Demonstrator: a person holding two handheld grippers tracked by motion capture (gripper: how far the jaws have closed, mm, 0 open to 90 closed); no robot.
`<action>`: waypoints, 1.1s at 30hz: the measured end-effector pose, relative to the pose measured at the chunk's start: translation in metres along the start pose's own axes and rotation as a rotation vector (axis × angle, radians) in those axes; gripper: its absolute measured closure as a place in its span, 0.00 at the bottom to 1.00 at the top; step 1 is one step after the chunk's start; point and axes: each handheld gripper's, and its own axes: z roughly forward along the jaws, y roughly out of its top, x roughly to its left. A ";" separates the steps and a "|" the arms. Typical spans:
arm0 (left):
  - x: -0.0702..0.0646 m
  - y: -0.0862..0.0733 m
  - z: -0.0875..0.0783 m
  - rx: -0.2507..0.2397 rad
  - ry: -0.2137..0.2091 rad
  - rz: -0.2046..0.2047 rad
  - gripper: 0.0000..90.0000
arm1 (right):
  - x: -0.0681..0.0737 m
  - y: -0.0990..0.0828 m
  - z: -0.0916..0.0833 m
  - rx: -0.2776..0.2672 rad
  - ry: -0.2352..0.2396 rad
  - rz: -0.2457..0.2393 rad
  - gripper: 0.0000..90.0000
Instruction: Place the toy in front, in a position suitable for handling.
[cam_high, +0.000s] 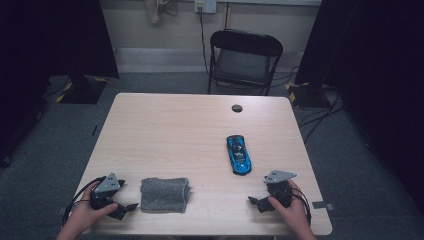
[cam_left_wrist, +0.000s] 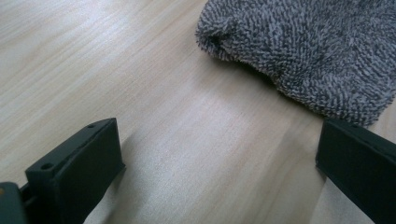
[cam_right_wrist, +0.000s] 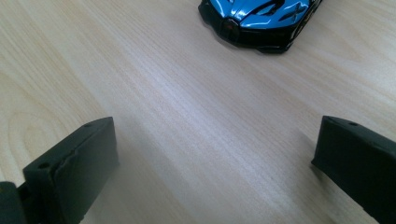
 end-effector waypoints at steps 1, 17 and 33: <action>0.000 0.000 0.000 0.000 0.000 0.000 0.00 | 0.000 0.000 0.000 0.000 0.000 0.000 0.00; 0.000 0.000 0.000 0.000 0.001 -0.001 0.00 | -0.001 0.001 0.000 -0.002 0.002 0.005 0.00; 0.000 0.000 0.000 0.000 0.001 -0.001 0.00 | -0.010 0.018 -0.005 -0.015 -0.070 0.108 0.14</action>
